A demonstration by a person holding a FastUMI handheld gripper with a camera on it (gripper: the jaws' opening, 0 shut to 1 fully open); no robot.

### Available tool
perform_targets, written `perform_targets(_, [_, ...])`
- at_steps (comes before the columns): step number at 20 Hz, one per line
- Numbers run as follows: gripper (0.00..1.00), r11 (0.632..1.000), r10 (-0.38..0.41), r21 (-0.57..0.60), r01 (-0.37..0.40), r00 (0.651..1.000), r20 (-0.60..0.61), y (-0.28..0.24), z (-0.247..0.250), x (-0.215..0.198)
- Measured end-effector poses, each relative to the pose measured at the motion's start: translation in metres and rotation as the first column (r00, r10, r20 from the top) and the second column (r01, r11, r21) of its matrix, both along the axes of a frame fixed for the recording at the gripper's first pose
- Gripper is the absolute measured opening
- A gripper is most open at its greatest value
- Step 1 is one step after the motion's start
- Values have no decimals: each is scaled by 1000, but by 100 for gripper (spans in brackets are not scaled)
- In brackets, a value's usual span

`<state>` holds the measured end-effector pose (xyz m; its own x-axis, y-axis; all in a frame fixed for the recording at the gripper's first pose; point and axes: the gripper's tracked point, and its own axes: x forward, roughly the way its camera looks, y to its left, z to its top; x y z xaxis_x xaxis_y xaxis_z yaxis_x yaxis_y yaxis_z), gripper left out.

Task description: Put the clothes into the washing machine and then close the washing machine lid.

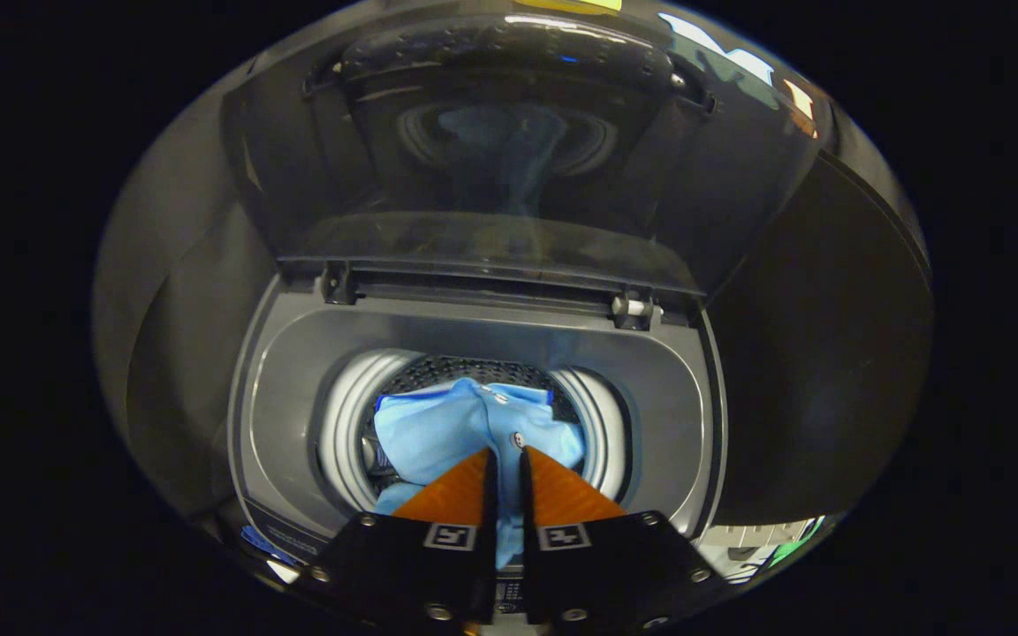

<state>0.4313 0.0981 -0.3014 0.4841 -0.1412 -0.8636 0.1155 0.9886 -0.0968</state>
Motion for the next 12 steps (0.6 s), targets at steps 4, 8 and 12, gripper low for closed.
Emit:
perform_targets(4, [98,1000,-7,-12,7,999,32,-2,14,4])
perform_targets(8, [98,998,-50,-24,54,989,140,-11,64,18])
perform_targets(12, [97,992,-94,-50,115,945,314,-22,152,36])
